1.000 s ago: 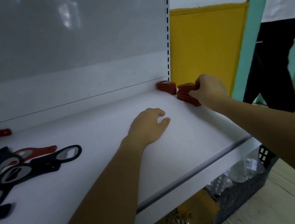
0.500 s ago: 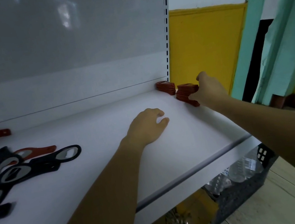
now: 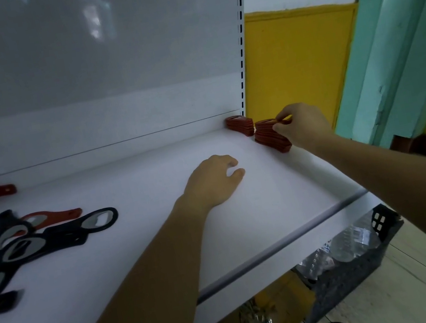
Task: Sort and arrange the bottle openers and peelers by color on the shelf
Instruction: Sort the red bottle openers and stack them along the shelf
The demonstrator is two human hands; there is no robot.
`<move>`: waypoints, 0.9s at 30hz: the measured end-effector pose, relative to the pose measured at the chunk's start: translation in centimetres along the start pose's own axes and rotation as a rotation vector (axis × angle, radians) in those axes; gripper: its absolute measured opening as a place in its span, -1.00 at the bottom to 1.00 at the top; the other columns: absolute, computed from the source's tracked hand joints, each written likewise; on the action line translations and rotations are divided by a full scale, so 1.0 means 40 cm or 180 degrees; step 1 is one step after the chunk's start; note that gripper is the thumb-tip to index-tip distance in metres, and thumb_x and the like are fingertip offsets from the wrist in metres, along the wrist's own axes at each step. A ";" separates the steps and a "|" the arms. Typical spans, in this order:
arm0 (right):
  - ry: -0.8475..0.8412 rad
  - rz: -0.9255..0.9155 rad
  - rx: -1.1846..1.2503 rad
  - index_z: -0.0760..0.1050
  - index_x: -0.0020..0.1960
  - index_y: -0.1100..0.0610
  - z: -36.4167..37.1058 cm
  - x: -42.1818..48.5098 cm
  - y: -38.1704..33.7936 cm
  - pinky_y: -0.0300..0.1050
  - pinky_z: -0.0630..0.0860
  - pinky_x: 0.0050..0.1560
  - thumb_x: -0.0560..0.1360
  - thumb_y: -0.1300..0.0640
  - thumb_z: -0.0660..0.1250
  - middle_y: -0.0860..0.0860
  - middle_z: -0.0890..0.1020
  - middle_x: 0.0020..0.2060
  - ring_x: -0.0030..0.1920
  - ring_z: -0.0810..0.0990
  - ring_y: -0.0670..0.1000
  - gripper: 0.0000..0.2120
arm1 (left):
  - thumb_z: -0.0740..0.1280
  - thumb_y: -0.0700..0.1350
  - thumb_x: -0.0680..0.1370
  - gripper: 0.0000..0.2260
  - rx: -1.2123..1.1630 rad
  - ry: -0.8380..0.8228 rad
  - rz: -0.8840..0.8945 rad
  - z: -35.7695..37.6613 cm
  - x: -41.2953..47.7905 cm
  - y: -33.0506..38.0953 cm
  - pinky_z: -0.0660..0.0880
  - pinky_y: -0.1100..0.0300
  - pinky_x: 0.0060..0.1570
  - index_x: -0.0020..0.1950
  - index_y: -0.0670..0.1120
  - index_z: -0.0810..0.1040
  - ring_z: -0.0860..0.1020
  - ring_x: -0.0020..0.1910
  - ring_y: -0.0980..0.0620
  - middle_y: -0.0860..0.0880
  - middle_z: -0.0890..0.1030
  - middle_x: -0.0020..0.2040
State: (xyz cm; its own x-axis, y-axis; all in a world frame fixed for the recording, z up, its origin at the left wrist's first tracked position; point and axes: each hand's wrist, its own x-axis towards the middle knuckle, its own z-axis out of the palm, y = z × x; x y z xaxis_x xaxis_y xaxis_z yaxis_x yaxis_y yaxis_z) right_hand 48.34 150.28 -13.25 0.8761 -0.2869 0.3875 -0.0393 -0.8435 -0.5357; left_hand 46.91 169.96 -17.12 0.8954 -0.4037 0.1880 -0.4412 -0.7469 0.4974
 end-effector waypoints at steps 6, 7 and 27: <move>0.0104 -0.0029 -0.0007 0.56 0.11 0.24 -0.001 -0.003 -0.006 0.06 0.56 -0.12 0.52 0.18 0.28 0.20 0.62 -0.04 -0.18 0.58 0.16 -0.78 | 0.19 0.03 0.60 -0.65 -0.0005 0.0012 0.0007 0.000 0.000 0.000 0.25 0.23 0.27 0.35 -0.05 0.42 0.35 0.35 0.03 -0.02 0.41 0.36; 0.0139 -0.0042 -0.0008 0.57 0.09 0.25 0.001 -0.004 -0.005 0.08 0.57 -0.12 0.52 0.19 0.27 0.21 0.63 -0.06 -0.16 0.59 0.19 -0.79 | 0.20 0.03 0.60 -0.66 0.0000 0.0027 0.0004 0.000 0.000 0.000 0.25 0.23 0.26 0.34 -0.05 0.43 0.35 0.35 0.03 -0.02 0.41 0.36; 0.0767 -0.0257 0.0419 0.58 0.15 0.19 -0.118 -0.142 0.077 -0.19 0.23 -0.45 0.53 0.11 0.29 0.06 0.54 -0.32 -0.46 0.36 -0.09 -0.75 | 0.19 0.02 0.60 -0.65 0.0024 0.0038 0.0026 0.006 0.004 -0.004 0.26 0.20 0.27 0.34 -0.06 0.43 0.37 0.34 0.00 -0.03 0.42 0.36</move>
State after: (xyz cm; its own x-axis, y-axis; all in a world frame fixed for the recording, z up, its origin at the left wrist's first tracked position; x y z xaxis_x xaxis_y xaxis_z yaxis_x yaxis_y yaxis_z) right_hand 40.99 147.19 -13.56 0.7338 -0.3342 0.5915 0.1024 -0.8063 -0.5826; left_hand 47.12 169.87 -17.37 0.8924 -0.4035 0.2019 -0.4488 -0.7476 0.4895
